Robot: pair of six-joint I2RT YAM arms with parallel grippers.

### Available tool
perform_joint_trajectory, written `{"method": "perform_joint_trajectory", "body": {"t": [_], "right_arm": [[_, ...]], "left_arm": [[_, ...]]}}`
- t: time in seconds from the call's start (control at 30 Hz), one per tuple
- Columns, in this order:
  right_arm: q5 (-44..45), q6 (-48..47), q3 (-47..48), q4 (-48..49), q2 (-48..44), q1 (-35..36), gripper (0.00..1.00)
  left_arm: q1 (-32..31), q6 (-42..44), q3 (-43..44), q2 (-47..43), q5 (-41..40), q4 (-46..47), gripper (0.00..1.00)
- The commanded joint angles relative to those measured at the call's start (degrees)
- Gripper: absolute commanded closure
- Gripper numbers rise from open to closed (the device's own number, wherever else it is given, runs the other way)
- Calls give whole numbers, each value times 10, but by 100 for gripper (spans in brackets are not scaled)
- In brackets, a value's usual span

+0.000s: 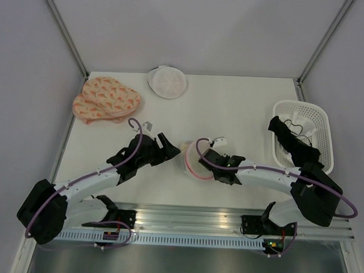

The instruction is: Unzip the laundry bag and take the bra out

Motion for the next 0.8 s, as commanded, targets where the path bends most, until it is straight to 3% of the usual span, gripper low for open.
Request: {"method": "perform_joint_trajectory", "body": {"t": [0.0,0.27,0.43,0.67,0.77], "right_arm": [[29,12,9,-4,12,-7,100],[8,-1,0,29,21,-15,100],[-34,-18,-15,76,31,-24,100],[-81,-34,-23,135,52,-37,100],[-105,-42,-18,158,65,-37,100]], "left_arm": [[2,42,3,59,-13,40,18],[2,50,6,168,60,148,30],[1,29,-25,184,106,286,40],[0,6,-42,185,169,398,73],[-3,0,-43,185,178,405,88]]}}
